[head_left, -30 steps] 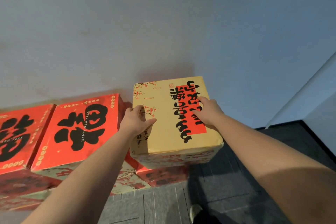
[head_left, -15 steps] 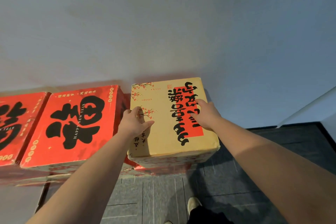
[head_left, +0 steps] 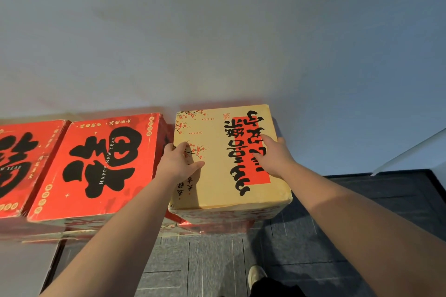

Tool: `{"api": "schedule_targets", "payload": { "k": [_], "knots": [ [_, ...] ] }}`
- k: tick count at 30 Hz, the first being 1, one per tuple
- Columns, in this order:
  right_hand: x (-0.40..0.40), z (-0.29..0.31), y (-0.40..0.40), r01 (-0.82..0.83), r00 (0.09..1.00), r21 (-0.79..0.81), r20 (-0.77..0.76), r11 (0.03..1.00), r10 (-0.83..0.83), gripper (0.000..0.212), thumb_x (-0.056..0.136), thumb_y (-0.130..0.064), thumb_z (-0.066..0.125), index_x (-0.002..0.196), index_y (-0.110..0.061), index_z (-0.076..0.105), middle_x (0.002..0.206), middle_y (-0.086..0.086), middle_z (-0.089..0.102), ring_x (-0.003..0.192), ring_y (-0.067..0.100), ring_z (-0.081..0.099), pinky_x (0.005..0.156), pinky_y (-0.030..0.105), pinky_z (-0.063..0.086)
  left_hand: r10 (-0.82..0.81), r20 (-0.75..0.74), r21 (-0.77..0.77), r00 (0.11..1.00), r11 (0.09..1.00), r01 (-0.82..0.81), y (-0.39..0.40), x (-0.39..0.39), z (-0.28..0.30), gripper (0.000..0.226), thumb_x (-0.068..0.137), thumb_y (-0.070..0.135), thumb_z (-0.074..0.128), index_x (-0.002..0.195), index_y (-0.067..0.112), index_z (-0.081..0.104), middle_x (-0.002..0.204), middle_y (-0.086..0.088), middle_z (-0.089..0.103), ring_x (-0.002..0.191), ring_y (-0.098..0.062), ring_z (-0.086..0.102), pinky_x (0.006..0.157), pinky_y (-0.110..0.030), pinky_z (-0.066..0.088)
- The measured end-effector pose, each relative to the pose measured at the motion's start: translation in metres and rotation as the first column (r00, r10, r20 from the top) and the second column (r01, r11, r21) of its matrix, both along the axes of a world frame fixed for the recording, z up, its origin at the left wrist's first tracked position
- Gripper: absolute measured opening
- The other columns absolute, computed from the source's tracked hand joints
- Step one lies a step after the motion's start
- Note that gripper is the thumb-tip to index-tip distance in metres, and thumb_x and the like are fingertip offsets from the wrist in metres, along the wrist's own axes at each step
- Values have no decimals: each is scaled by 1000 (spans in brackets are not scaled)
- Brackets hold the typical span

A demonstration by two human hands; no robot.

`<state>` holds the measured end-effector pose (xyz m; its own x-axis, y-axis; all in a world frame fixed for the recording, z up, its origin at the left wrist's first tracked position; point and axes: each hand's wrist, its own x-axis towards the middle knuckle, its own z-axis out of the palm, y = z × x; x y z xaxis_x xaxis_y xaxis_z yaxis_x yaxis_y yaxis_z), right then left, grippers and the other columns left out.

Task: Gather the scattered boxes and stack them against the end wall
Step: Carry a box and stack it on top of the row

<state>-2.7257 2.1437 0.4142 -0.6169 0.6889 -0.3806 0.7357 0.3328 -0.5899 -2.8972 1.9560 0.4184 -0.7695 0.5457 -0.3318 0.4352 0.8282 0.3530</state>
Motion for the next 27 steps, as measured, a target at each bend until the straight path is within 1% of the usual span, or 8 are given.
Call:
{"api": "schedule_targets", "payload": {
  "k": [3,5,7,10,14,19,23,27],
  "knots": [
    [-3,1,-5,-2,1000,3,3,1000,2,63,96,-26,56,151,-26,25,148,13,23,122,34,50,98,44,50,-31,-88,-4,996,1000,31,-2,0,2,76,78,58,67,139,21,40,146,-9,29,123,-31,45,95,-41,46],
    [-6,2,-7,0,1000,4,2,1000,0,63,96,-25,56,151,-26,25,150,12,21,124,34,50,98,44,50,-58,-147,-5,987,998,58,-4,0,2,72,79,57,66,136,21,44,147,-9,30,128,-31,40,97,-43,45],
    [-8,3,-8,0,1000,-2,-2,1000,0,63,96,-24,56,151,-25,25,150,12,21,125,34,49,99,45,50,-78,-169,-12,982,997,77,-7,-1,2,69,79,56,66,135,21,45,148,-9,30,131,-31,36,99,-44,43],
    [-10,2,-10,0,1000,-2,3,1000,0,64,96,-24,56,151,-26,24,151,12,20,127,35,47,99,46,49,-75,-158,-9,985,997,75,-11,-3,2,70,79,55,67,136,21,44,147,-8,32,130,-30,38,96,-43,45],
    [-13,3,-13,9,1000,0,0,1000,-9,63,96,-22,56,151,-25,24,150,12,21,127,34,47,99,44,50,-81,-148,12,986,996,84,-14,-3,3,69,79,52,69,135,19,45,143,-8,34,126,-29,41,95,-42,45],
    [-22,1,-24,-3,1000,8,-18,1000,3,64,96,-25,56,151,-25,25,145,11,25,124,32,48,96,41,50,-29,-128,37,991,999,34,-24,-7,4,68,79,52,69,133,19,45,143,-8,32,124,-28,44,94,-39,46],
    [-28,0,-26,3,1000,-1,-12,1000,-3,65,96,-25,57,152,-25,24,145,10,25,125,32,47,97,44,51,-65,-126,42,990,997,71,-27,-5,4,68,81,48,69,137,21,42,151,-8,25,130,-28,41,97,-38,45],
    [-33,-1,-31,-13,1000,11,-2,1000,13,64,96,-24,57,151,-26,24,148,10,22,128,33,46,97,43,51,-66,-104,-4,992,998,66,-28,-7,1,71,81,52,66,139,23,38,155,-7,20,137,-28,33,102,-42,42]
  ]
}}
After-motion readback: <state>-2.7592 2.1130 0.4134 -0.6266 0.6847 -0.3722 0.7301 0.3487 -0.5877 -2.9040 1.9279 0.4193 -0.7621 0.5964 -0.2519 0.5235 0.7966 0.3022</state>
